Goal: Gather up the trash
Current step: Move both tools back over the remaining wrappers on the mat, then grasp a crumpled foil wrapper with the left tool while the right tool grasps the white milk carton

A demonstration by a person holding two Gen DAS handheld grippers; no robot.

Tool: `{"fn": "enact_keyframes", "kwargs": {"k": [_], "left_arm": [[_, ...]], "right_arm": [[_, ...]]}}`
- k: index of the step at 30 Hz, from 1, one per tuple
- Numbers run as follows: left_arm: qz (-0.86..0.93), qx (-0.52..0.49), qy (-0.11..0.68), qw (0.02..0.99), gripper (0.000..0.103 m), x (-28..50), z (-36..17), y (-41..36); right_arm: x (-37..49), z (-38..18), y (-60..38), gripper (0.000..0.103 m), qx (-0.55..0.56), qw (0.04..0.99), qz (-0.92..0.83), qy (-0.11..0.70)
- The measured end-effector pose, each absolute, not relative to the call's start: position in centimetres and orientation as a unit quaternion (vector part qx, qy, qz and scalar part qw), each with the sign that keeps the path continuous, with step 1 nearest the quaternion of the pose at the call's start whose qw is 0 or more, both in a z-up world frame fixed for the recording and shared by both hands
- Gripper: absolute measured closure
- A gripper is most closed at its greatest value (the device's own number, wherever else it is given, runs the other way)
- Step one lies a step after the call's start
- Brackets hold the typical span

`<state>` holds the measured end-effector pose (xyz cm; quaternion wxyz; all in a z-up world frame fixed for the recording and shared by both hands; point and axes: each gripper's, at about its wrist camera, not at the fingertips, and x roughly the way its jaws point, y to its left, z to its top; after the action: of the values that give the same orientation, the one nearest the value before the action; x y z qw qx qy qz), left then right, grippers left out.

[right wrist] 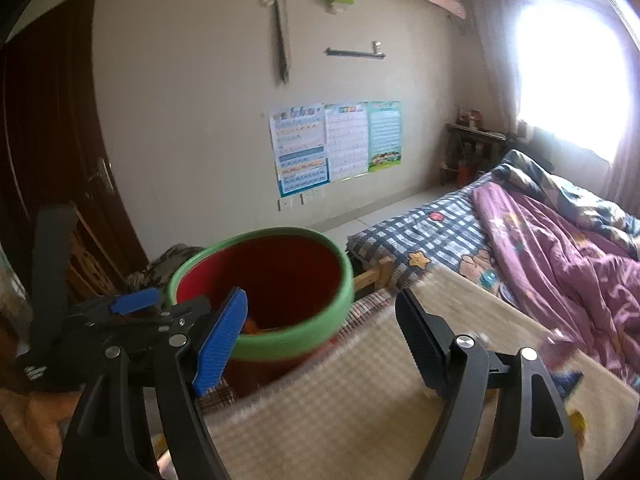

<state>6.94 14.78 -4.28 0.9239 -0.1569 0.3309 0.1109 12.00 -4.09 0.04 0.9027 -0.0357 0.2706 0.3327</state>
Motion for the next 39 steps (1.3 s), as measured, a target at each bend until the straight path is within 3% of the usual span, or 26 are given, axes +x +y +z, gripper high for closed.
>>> {"fn": "enact_keyframes", "kwargs": {"k": [13, 22, 23, 25, 26, 28, 33, 39], "left_arm": [[-0.108, -0.114, 0.398, 0.904, 0.02, 6.5, -6.4, 0.0], [-0.203, -0.064, 0.494, 0.843, 0.021, 5.4, -12.0, -8.1], [-0.204, -0.058, 0.507, 0.835, 0.023, 5.4, -12.8, -8.6], [-0.208, -0.06, 0.523, 0.825, 0.051, 5.4, -13.8, -9.1], [-0.207, -0.06, 0.526, 0.823, 0.053, 5.4, -14.0, -9.1], [-0.215, -0.066, 0.521, 0.823, 0.072, 5.2, -13.7, -8.9], [-0.202, -0.083, 0.507, 0.834, 0.083, 5.1, -12.9, -7.5], [-0.163, -0.095, 0.468, 0.863, 0.084, 5.3, -10.2, -4.8]], "right_arm": [[7.5, -4.4, -24.8, 0.027, 0.035, 0.924, 0.134, 0.357], [5.7, -7.8, -30.3, 0.027, 0.088, 0.905, 0.099, 0.405], [5.6, -8.1, -30.2, 0.027, 0.09, 0.902, 0.103, 0.409], [5.7, -8.3, -29.9, 0.027, 0.089, 0.899, 0.114, 0.414], [5.7, -8.4, -29.5, 0.027, 0.087, 0.898, 0.12, 0.415], [5.7, -8.5, -28.9, 0.027, 0.083, 0.896, 0.131, 0.415], [6.2, -8.3, -26.5, 0.027, 0.066, 0.894, 0.159, 0.413], [6.7, -8.9, -24.6, 0.027, 0.031, 0.884, 0.187, 0.428]]}}
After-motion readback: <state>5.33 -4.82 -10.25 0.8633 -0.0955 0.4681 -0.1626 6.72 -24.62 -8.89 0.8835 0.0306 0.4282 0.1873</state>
